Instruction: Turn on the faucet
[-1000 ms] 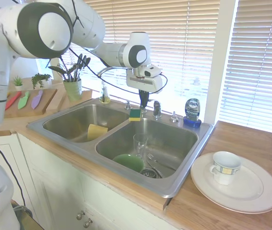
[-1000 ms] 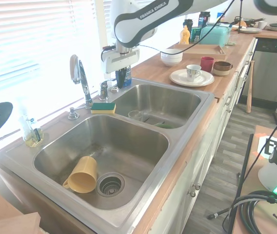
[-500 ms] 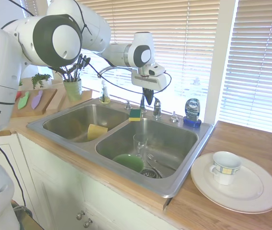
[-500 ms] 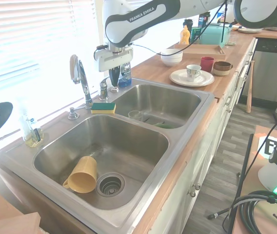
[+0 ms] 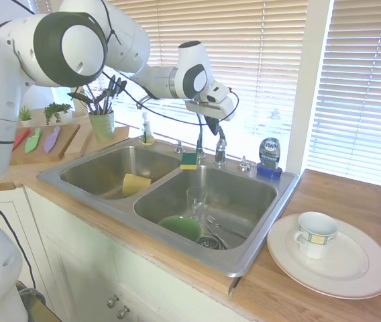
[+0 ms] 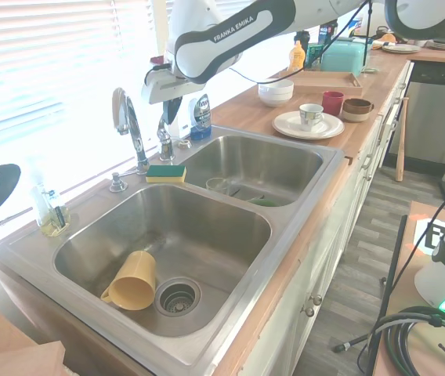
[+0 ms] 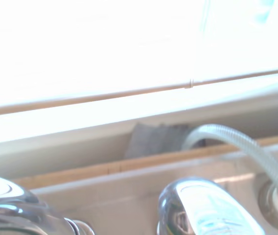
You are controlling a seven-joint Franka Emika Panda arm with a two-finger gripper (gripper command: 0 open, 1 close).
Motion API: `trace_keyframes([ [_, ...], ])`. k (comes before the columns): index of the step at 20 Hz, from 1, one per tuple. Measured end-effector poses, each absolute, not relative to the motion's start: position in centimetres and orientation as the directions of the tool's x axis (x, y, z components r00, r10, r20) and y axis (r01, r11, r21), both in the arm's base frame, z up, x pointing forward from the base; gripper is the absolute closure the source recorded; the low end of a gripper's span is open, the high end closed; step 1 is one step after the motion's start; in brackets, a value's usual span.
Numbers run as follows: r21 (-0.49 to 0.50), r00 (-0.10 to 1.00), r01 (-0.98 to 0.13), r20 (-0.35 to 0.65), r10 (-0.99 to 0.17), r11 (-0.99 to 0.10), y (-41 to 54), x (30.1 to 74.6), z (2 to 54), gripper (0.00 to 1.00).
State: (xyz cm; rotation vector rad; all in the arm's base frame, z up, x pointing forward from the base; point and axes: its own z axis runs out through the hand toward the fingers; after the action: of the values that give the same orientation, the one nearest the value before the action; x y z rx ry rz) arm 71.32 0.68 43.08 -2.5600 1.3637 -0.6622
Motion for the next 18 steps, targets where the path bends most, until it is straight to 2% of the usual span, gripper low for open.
trace_keyframes([
  [5, -0.333, 0.484, -0.755, 0.299, -0.823, -0.565, 0.5, 70.1, 42.7, 1.0],
  [11, -0.071, 0.533, -0.839, 0.093, -0.841, -0.539, 0.3, 67.7, 37.7, 1.0],
  [18, 0.025, 0.536, -0.844, 0.012, -0.844, -0.536, -0.1, 64.3, 35.8, 1.0],
])
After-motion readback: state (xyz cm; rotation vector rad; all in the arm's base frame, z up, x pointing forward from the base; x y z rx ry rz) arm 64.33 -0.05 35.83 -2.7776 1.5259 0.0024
